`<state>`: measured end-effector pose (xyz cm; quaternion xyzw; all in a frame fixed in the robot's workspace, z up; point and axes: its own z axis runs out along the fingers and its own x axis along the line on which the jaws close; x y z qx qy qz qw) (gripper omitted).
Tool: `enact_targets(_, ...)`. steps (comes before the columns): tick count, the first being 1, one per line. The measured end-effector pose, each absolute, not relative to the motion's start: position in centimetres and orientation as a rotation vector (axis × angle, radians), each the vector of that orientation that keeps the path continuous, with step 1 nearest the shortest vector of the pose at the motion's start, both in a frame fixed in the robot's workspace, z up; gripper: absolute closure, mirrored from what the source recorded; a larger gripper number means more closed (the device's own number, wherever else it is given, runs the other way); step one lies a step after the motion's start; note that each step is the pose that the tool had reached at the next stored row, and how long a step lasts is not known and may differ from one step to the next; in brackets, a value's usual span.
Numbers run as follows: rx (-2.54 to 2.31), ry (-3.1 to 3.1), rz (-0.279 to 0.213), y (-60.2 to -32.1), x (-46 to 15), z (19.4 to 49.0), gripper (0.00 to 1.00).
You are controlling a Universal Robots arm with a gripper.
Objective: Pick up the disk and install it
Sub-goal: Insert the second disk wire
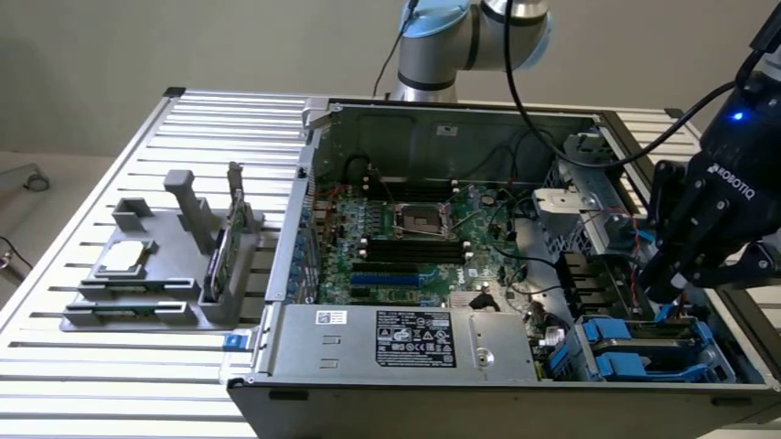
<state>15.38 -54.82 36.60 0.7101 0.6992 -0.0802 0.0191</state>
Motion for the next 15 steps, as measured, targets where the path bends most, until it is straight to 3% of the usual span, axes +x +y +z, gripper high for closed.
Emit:
enact_targets(3, 2.203, 2.171, -0.249, -54.8, 15.4, 36.5, 0.78)
enact_targets(4, 2.202, 2.172, -0.249, -54.8, 15.4, 36.4, 0.84)
enact_targets(15, 2.200, 2.175, -0.247, -55.2, 15.4, 35.4, 0.84)
